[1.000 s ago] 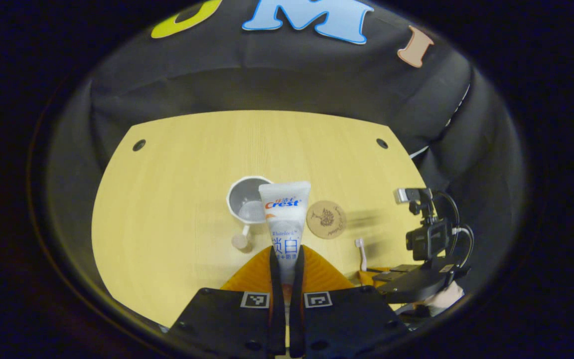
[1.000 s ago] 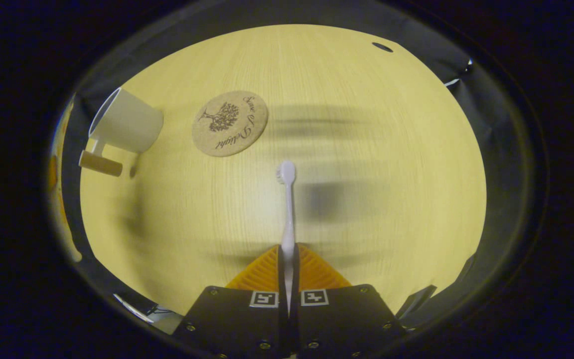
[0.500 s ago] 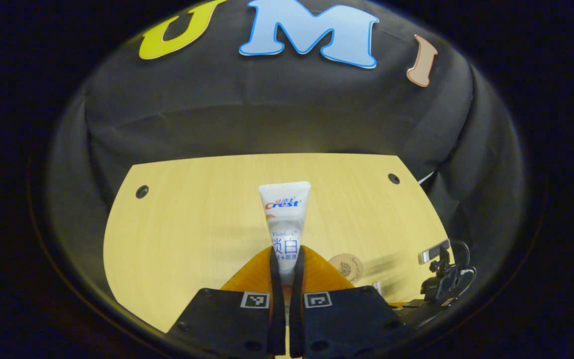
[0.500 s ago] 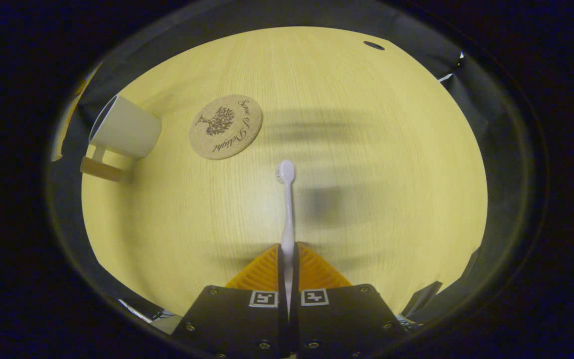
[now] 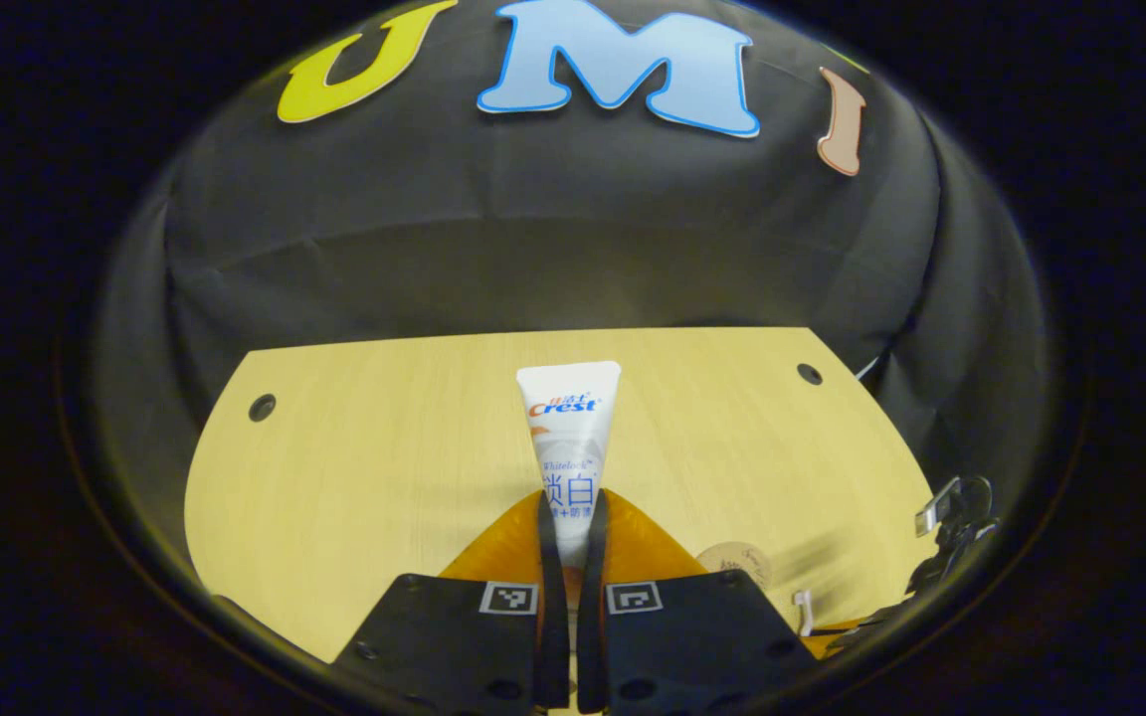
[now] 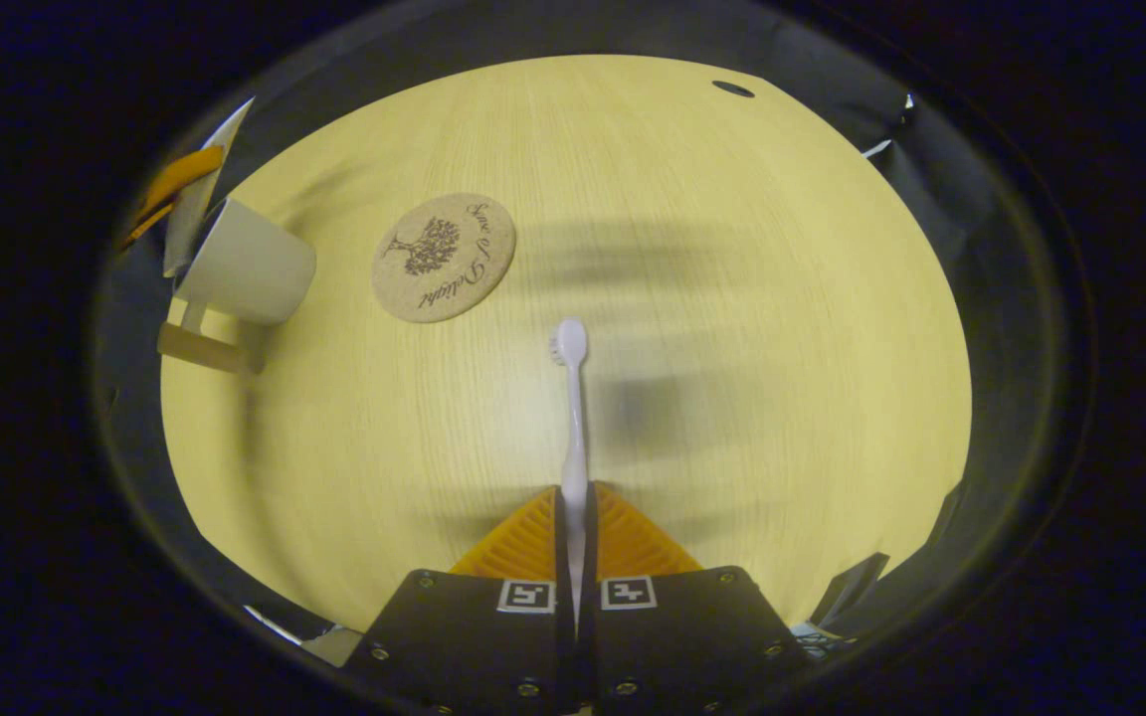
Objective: Put the toothbrush and toothpaste on the desktop into the cup, then pick up the cup and place it on the coaster on the desktop.
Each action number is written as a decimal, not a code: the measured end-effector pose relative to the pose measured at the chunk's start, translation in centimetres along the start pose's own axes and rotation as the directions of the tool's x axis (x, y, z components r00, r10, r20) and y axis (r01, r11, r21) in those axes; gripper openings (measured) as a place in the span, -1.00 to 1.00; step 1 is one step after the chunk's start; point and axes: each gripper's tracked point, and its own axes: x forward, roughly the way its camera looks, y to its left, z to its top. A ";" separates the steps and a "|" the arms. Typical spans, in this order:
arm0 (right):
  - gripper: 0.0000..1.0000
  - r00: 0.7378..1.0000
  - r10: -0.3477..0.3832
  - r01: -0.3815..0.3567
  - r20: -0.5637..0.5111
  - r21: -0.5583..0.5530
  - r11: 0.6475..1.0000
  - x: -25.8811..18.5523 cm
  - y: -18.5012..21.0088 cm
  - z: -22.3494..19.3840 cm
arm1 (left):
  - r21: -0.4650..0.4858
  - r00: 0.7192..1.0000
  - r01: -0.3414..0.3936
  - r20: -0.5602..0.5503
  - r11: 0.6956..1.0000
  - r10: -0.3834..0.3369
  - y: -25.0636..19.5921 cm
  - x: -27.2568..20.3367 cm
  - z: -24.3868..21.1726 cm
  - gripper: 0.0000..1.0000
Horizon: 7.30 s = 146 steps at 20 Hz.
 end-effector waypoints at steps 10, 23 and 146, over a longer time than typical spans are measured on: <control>-0.95 1.000 0.003 -0.003 -0.012 0.023 1.000 -0.1 0.0 0.0 | 0.021 0.995 -0.006 0.098 1.000 0.004 -0.3 0.3 -0.9 -0.51; -0.95 0.998 0.037 -0.042 0.054 0.083 0.996 -0.5 0.6 0.1 | 0.079 0.982 0.032 0.181 0.996 -0.045 -1.1 -4.7 1.9 0.55; -0.75 0.803 0.026 -0.358 0.596 0.446 0.821 -9.5 -10.7 6.4 | 0.272 0.848 0.294 -0.516 0.916 -0.120 -15.6 -0.8 -12.8 -0.31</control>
